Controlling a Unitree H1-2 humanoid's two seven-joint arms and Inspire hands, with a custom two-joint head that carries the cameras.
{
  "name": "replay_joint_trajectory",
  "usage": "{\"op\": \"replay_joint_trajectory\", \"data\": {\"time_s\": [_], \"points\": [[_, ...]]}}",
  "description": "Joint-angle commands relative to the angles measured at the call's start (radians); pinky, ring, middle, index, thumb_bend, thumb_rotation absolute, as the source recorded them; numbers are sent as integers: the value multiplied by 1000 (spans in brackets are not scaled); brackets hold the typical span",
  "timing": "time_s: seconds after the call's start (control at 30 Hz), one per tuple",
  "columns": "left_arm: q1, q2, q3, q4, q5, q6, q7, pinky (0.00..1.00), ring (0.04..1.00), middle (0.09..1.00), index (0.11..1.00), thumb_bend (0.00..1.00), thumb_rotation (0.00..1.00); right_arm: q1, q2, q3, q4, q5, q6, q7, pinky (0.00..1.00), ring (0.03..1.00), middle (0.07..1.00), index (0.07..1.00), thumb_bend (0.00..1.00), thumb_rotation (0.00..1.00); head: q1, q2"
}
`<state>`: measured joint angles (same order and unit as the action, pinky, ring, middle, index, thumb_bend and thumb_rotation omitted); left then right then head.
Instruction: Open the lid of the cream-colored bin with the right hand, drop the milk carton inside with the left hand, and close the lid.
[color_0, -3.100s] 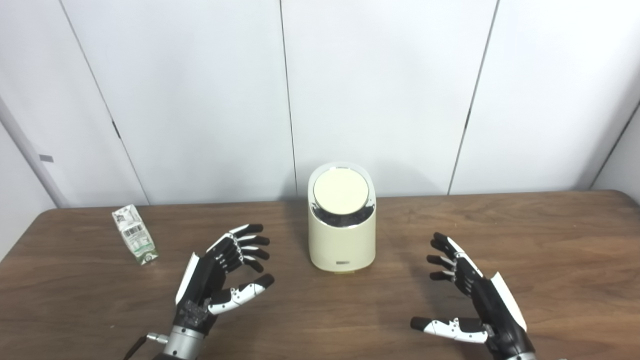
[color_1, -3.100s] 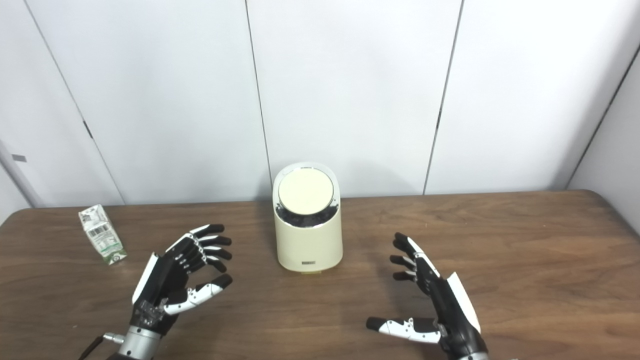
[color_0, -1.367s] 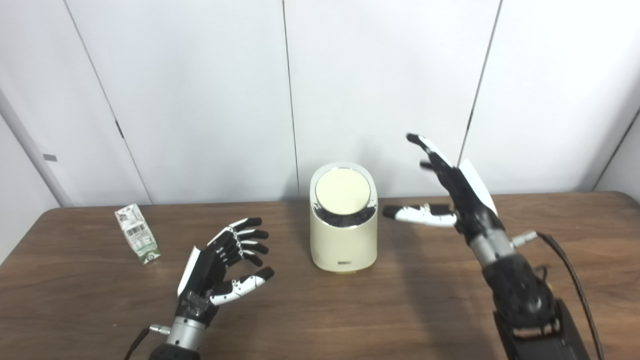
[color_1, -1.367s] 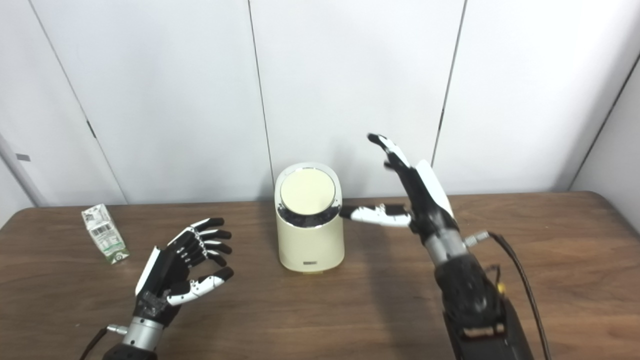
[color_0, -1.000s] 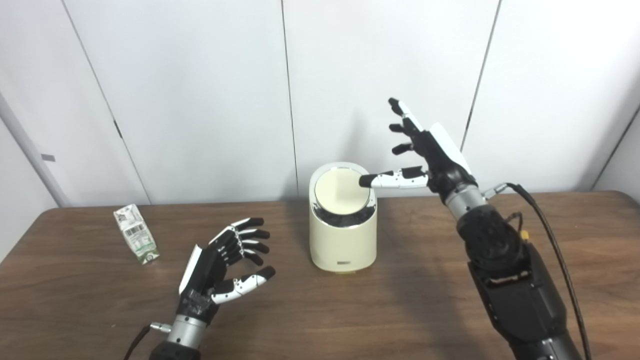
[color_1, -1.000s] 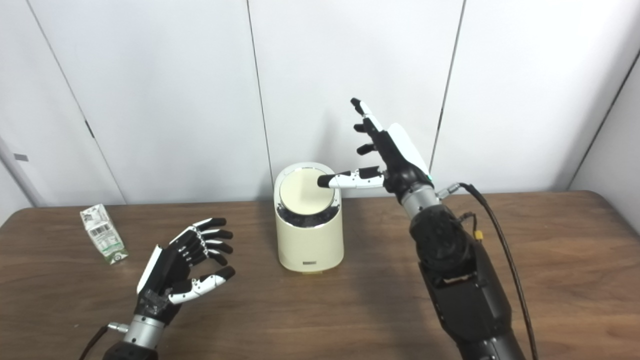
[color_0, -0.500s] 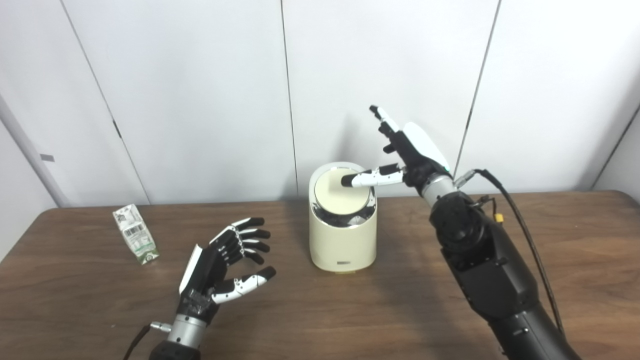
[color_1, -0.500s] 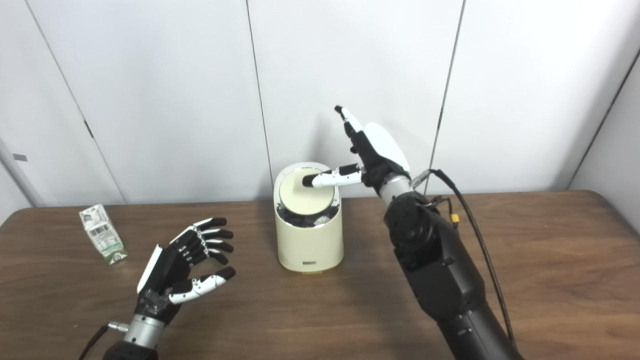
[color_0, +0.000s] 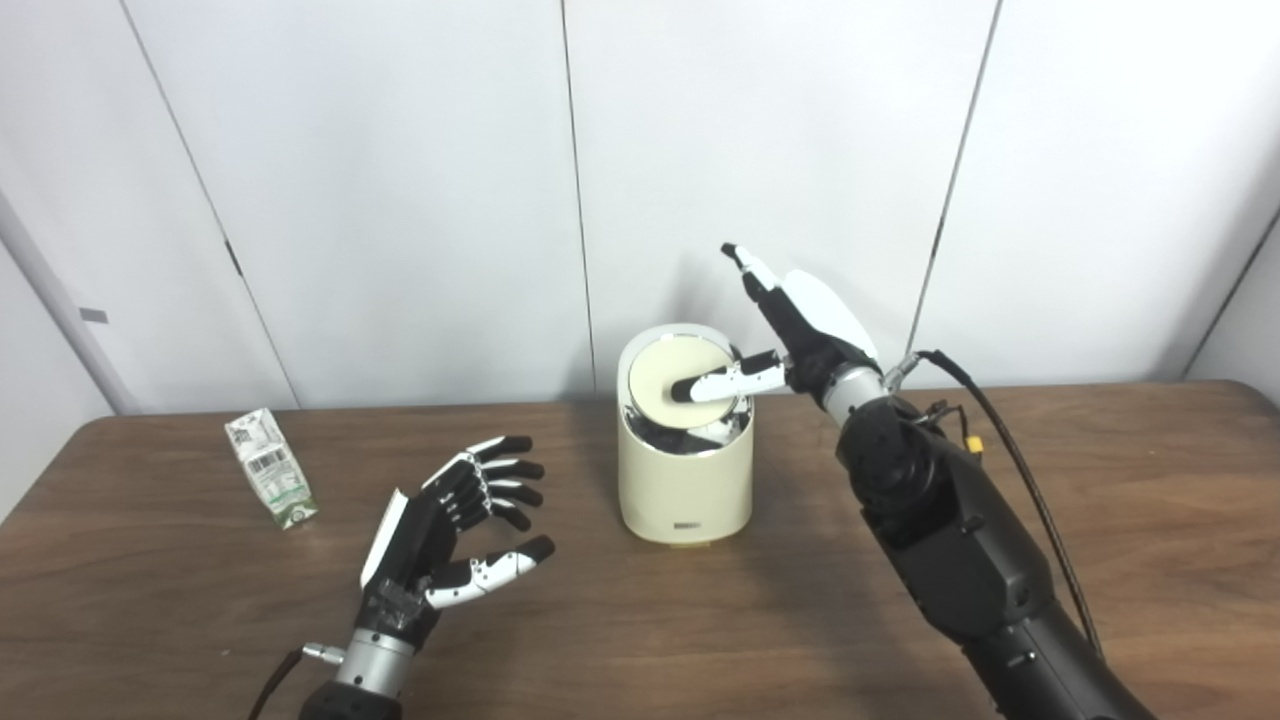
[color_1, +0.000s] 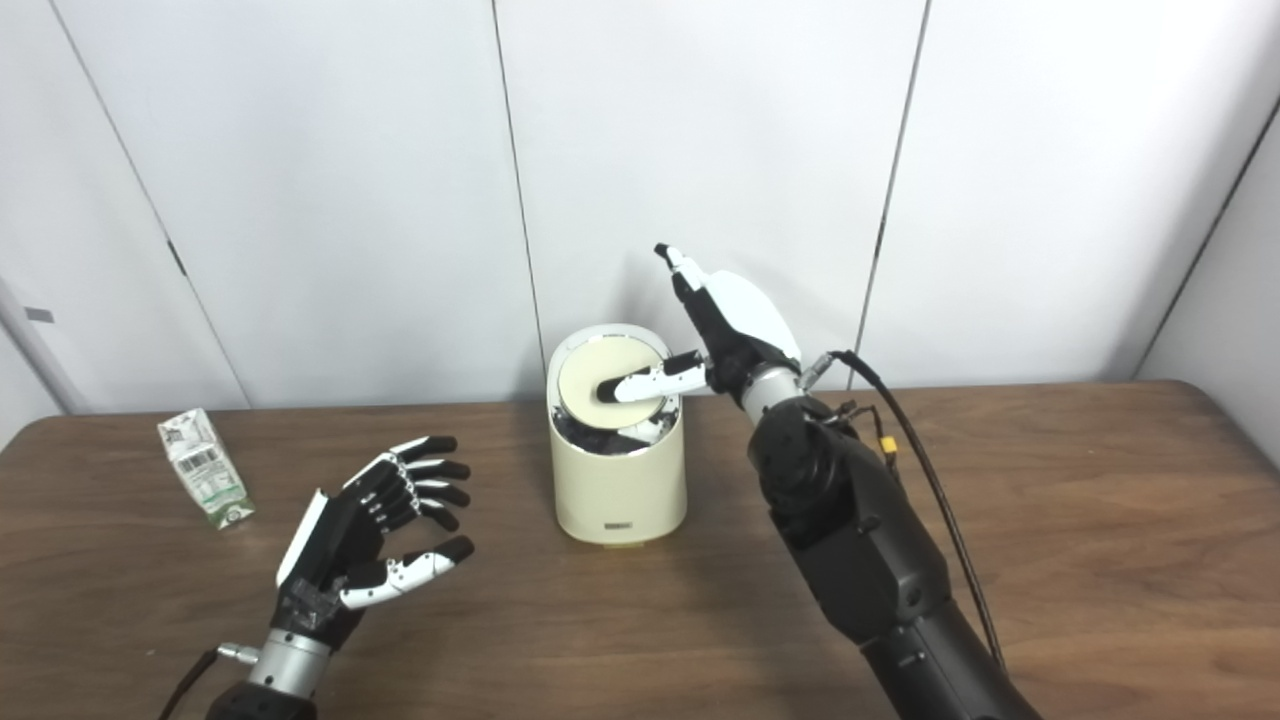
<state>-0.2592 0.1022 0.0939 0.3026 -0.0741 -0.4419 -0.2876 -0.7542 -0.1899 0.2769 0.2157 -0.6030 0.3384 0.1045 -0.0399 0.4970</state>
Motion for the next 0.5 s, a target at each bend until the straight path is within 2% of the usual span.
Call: {"op": "replay_joint_trajectory", "data": {"time_s": [0.0, 0.37, 0.47], "points": [[43, -31, -7, 42, -15, -28, 5, 500, 613, 696, 792, 651, 3, -64, -21, 2, -18, -18, -32, -10, 869, 948, 982, 1000, 886, 392, -1, 1], [44, -32, -10, 33, -13, -28, 6, 490, 607, 694, 791, 656, 13, -42, -37, 20, -32, -24, -30, 8, 765, 913, 963, 989, 935, 380, 7, 10], [45, -33, -13, 29, -12, -28, 8, 489, 606, 695, 790, 657, 17, -39, -42, 24, -32, -23, -32, 19, 766, 915, 966, 989, 939, 379, 7, 11]]}}
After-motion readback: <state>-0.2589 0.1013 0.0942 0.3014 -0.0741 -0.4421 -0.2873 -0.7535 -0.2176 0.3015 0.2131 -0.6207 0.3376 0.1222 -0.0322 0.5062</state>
